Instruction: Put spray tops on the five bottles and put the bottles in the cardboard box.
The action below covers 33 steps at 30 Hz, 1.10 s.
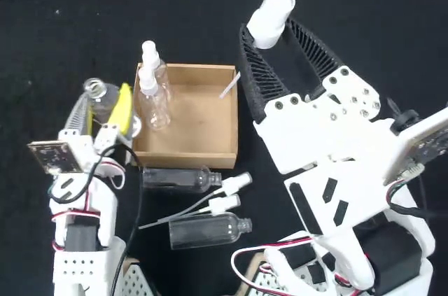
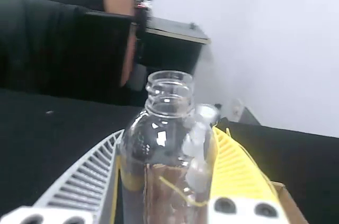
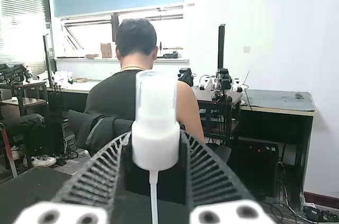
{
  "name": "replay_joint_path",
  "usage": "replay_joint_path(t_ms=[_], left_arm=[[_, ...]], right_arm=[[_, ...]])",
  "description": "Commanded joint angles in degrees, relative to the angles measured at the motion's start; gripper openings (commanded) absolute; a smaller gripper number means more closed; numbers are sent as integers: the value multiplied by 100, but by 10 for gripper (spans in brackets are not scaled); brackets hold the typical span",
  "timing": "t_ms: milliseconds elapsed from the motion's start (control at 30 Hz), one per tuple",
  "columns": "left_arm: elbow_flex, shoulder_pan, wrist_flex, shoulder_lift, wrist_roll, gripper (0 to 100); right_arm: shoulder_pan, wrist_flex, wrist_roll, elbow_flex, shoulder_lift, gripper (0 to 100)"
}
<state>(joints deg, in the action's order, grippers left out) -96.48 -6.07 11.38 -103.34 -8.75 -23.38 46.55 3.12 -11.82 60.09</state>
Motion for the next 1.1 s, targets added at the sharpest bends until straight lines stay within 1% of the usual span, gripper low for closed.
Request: replay_joint_path(t_ms=[0, 267, 500, 700, 800, 867, 933, 1067], left_arm=[[-92, 277, -185, -132, -9, 30], [-92, 277, -185, -123, -9, 30], [-92, 330, -185, -123, -18, 30], [-92, 1464, -141, -105, -9, 30], [-92, 1877, -97, -97, -9, 30], [-92, 2097, 149, -105, -9, 30], [-92, 2273, 185, -114, -9, 30], [-92, 2352, 220, -114, -9, 30]], right_arm=[[-114, -167, -18, 180, -101, 11], [-114, -193, -18, 92, -127, 11], [-114, -677, -9, -295, -110, 11], [-123, -870, 26, -426, -110, 11], [-167, -870, 26, -435, -110, 11], [-448, -853, 26, -453, -110, 11], [-782, -826, 9, -488, -110, 11], [-1319, -879, -18, -681, -119, 11]])
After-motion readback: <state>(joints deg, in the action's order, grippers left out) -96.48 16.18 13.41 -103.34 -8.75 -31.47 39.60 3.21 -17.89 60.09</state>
